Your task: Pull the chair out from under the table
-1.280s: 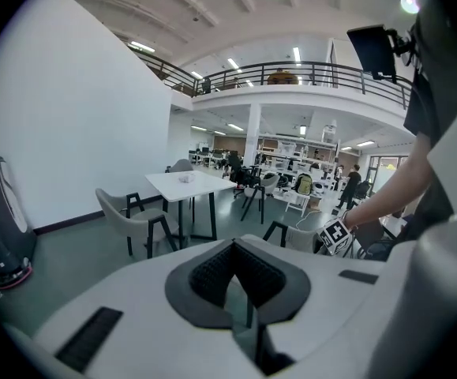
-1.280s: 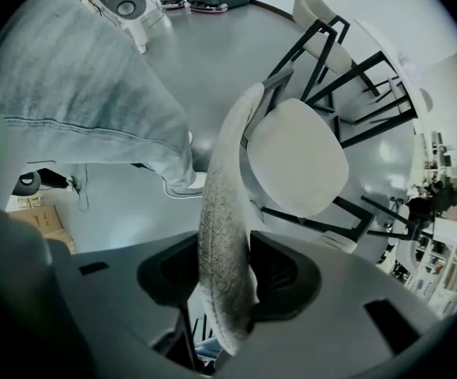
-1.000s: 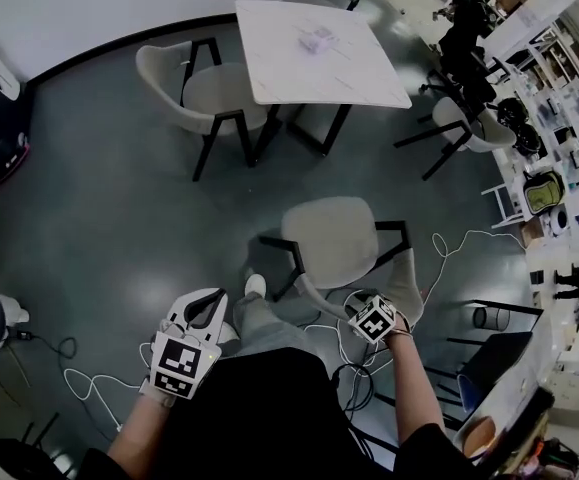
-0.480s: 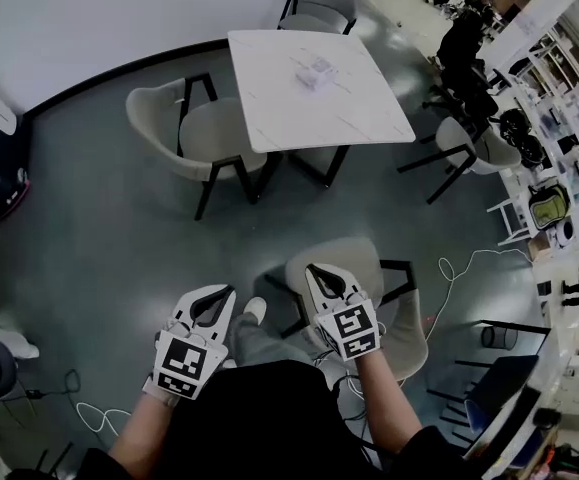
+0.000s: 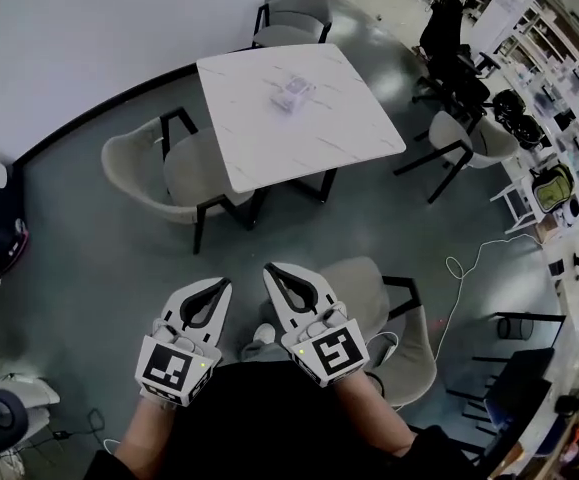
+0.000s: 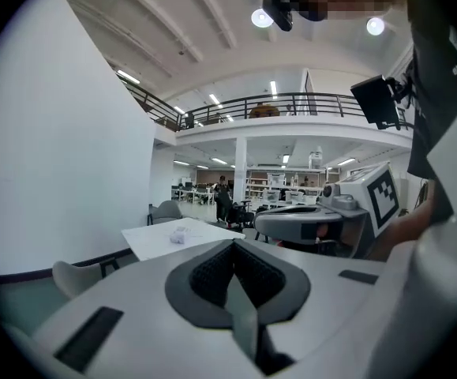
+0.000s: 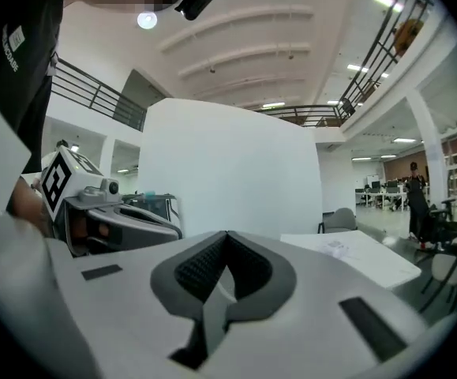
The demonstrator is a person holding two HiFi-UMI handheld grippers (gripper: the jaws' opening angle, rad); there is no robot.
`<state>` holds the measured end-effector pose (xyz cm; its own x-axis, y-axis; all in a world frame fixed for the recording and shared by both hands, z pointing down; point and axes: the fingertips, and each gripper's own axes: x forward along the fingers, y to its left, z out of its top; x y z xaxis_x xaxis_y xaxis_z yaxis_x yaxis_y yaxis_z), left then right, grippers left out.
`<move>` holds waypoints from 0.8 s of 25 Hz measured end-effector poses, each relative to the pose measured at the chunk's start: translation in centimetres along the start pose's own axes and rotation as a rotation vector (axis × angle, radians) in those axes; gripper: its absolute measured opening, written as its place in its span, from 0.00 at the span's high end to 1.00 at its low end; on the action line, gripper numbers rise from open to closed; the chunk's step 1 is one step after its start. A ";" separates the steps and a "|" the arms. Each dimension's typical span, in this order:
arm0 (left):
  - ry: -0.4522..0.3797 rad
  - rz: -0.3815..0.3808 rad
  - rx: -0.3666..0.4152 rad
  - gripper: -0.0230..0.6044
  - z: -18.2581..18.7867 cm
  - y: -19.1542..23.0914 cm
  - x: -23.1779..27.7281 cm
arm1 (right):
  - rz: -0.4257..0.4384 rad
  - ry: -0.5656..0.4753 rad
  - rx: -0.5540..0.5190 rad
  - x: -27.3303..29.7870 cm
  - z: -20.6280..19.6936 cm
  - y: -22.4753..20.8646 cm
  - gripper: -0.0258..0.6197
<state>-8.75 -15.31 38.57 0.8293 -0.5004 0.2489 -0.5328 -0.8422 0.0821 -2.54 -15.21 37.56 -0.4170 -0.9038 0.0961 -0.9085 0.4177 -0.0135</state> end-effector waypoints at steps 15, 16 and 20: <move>-0.044 -0.157 -0.005 0.96 3.7 5.3 2.9 | -0.133 -0.020 0.041 4.9 2.9 -0.7 0.94; -0.042 -0.165 0.002 0.96 3.5 5.5 3.0 | -0.144 -0.019 0.046 5.1 2.8 -0.7 0.94; -0.031 -0.204 0.010 0.96 3.0 6.1 3.1 | -0.176 -0.008 0.052 5.9 2.4 -0.5 0.94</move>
<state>-8.90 -22.58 36.90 0.9246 -0.3250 0.1985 -0.3518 -0.9286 0.1179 -4.64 -20.93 35.70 -0.2510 -0.9635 0.0932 -0.9677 0.2474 -0.0485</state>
